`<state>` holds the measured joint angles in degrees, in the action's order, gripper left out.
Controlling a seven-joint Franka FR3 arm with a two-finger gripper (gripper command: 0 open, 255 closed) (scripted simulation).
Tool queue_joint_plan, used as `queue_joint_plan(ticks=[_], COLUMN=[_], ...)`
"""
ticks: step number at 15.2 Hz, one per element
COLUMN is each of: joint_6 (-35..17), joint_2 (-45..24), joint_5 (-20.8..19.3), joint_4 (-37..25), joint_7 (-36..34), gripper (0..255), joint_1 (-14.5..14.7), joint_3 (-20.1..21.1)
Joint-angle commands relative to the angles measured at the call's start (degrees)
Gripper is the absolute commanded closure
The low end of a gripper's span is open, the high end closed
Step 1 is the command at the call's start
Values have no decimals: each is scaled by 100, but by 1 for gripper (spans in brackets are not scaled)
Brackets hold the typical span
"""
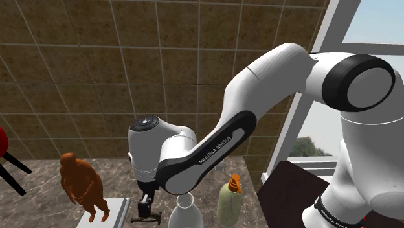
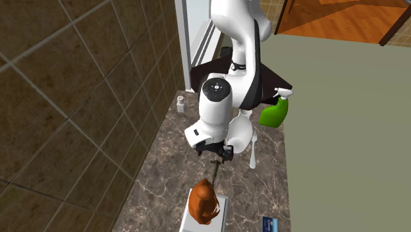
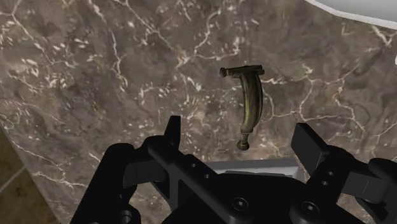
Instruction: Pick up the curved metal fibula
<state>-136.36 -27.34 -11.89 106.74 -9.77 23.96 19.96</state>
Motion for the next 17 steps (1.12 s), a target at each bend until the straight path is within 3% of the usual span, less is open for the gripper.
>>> queue_joint_plan(ticks=[1, 12, 13, 17], joint_6=[4, -369, -427, -313], joint_2=[-378, -960, -1007, -1067], joint_5=[-162, -384, -404, -410], joint_4=[-338, -522, -509, -687], joint_7=[-46, -152, -154, -208], gripper=[0, 0, 255, 255], joint_1=[191, 387, 389, 473], joint_3=[-25, -178, -196, -191])
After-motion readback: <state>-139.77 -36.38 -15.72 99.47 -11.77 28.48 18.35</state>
